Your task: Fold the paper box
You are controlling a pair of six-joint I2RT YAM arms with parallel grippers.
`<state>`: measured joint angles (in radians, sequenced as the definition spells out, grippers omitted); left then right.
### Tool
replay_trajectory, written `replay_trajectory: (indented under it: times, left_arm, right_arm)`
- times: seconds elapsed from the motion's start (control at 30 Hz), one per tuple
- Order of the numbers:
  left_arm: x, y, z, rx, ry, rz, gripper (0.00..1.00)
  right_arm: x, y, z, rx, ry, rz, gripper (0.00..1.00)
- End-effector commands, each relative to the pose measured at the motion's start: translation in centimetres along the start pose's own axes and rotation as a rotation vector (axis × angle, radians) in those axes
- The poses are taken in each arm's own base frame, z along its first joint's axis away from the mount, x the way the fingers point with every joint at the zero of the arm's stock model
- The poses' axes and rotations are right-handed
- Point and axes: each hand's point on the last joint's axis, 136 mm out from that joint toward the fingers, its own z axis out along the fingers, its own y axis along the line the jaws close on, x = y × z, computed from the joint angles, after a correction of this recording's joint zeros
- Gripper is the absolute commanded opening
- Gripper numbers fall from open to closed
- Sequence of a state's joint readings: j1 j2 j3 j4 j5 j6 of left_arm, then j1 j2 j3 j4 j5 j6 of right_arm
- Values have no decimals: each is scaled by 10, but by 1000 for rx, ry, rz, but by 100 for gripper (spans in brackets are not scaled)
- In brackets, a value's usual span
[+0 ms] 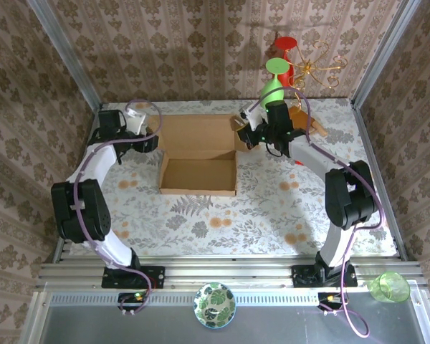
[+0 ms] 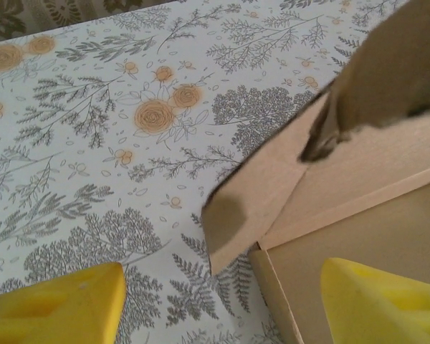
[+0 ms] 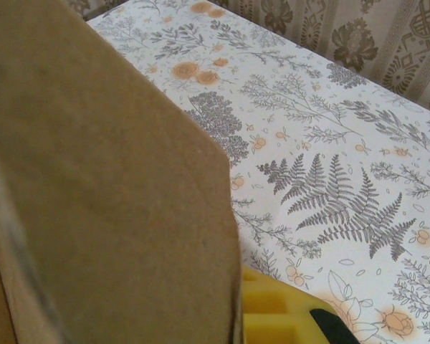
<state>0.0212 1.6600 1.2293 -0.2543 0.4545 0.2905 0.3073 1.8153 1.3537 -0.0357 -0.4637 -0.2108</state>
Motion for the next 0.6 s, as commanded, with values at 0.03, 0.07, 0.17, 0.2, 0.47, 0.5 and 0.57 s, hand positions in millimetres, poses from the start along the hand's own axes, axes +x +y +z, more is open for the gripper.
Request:
replay_trajectory:
  times: [0.03, 0.07, 0.17, 0.2, 0.47, 0.5, 0.57]
  left_arm:
    - [-20, 1, 2, -12, -27, 80, 72]
    - [-23, 3, 1, -18, -31, 83, 72]
    - [-28, 1, 4, 7, -36, 97, 73]
    - [-28, 2, 6, 8, -32, 99, 73]
    - [-39, 30, -17, 23, -139, 12, 75]
    - [-41, 21, -19, 114, -161, 12, 75]
    - [-41, 8, -21, 228, -174, 18, 72]
  right_arm:
    - [-6, 0, 5, -25, -4, -14, 0]
    - [-6, -1, 6, -26, -4, -14, 0]
    - [-5, -1, 7, -30, -2, -12, 0]
    - [-5, 0, 8, -32, -3, -13, 0]
    - [-3, -5, 7, -41, 6, -16, 0]
    - [-2, -6, 6, -46, 11, -17, 0]
    - [0, -8, 4, -52, 25, -24, 0]
